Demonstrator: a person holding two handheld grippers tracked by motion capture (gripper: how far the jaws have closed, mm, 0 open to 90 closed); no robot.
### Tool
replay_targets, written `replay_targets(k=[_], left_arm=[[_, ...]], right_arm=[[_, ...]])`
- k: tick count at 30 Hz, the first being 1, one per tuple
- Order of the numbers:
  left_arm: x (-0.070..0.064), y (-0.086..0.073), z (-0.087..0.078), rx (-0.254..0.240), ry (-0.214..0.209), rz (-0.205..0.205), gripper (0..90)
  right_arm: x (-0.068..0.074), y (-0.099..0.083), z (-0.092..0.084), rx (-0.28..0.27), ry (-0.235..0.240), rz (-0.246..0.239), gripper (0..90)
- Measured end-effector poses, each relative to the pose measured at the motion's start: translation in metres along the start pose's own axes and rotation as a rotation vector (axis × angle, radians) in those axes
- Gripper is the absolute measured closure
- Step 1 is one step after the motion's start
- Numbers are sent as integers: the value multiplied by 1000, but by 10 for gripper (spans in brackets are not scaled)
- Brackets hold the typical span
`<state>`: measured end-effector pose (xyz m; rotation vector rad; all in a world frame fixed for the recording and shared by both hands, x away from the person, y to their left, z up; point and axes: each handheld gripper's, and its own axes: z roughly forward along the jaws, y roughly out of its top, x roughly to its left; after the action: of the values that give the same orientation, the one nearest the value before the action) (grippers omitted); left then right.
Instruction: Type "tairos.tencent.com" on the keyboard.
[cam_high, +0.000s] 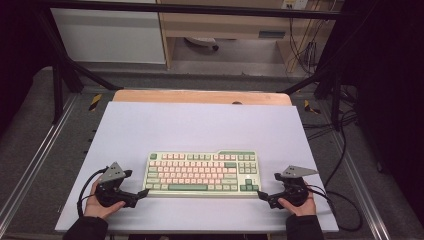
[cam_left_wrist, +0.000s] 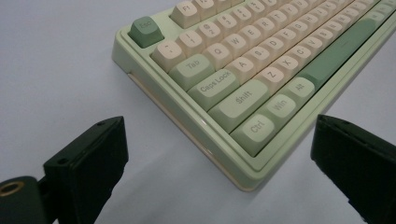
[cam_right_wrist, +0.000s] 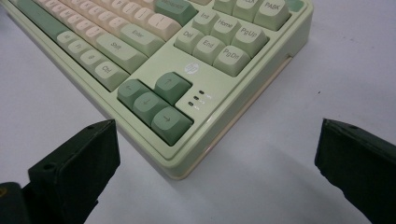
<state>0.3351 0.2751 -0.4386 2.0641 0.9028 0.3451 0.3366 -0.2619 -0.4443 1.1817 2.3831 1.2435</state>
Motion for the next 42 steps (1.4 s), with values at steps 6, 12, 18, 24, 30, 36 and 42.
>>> replay_targets(k=[6,12,18,24,30,36,42], left_arm=[[0,1,-1,-4,3,-5,41],[-3,4,-1,-7,6,0,43],[-8,9,-1,-10,21,4,49],[-12,13,0,-12,30,-1,63],[-16,18,1,-14,37,-6,109],[-19,26,1,-25,59,-11,187],[-24,34,3,-26,68,-19,292]], right_arm=[[0,0,0,-3,1,-6,5],[0,0,0,1,5,-3,5],[0,0,1,6,8,-2,4],[0,0,1,7,5,-5,4],[0,0,1,5,8,-4,4],[1,0,1,10,7,0,4],[1,0,1,9,6,0,4]])
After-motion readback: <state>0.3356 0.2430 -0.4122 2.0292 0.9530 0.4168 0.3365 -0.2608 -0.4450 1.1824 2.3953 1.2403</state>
